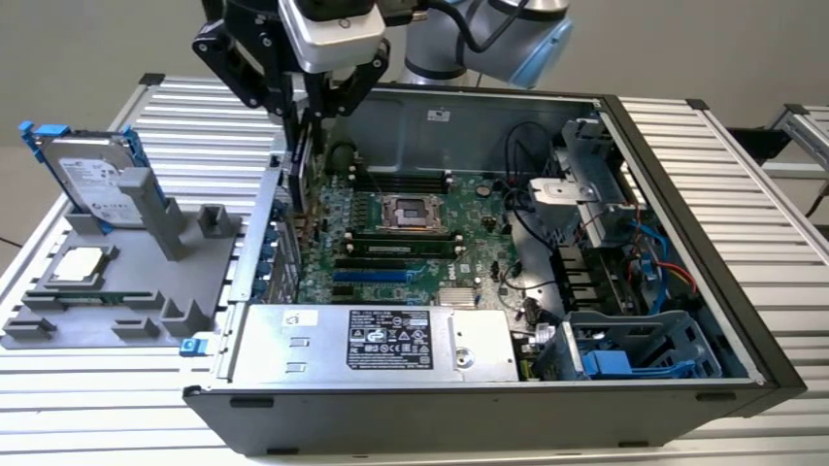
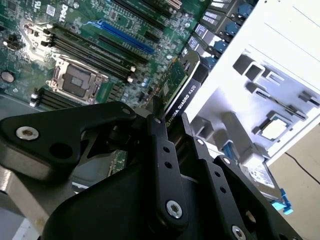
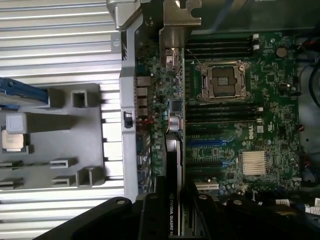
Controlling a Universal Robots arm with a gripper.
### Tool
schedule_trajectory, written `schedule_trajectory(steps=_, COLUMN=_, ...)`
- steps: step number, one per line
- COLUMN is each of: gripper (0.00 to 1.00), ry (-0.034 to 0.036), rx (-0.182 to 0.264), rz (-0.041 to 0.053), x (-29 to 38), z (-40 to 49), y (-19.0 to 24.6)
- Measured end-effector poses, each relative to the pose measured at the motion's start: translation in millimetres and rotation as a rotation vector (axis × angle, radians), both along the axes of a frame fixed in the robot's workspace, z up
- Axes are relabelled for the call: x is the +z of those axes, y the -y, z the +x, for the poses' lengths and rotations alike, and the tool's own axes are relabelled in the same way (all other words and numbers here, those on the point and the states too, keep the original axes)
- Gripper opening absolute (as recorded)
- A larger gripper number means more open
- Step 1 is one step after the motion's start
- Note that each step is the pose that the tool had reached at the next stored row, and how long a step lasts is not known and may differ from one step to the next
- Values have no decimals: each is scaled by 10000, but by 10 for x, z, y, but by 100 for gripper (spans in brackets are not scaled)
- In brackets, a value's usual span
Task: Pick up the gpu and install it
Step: 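Pick up the gpu and move the gpu toward the slot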
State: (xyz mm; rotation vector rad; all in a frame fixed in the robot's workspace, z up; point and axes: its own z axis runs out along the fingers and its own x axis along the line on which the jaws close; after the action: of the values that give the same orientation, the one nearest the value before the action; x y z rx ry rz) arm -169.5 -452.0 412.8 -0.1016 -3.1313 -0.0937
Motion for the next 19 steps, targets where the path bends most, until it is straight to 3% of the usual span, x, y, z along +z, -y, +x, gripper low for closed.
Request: schedule_trajectory(steps=19, gripper=0, ry=0, rx=0, rz=0, x=0, z=135, y=0)
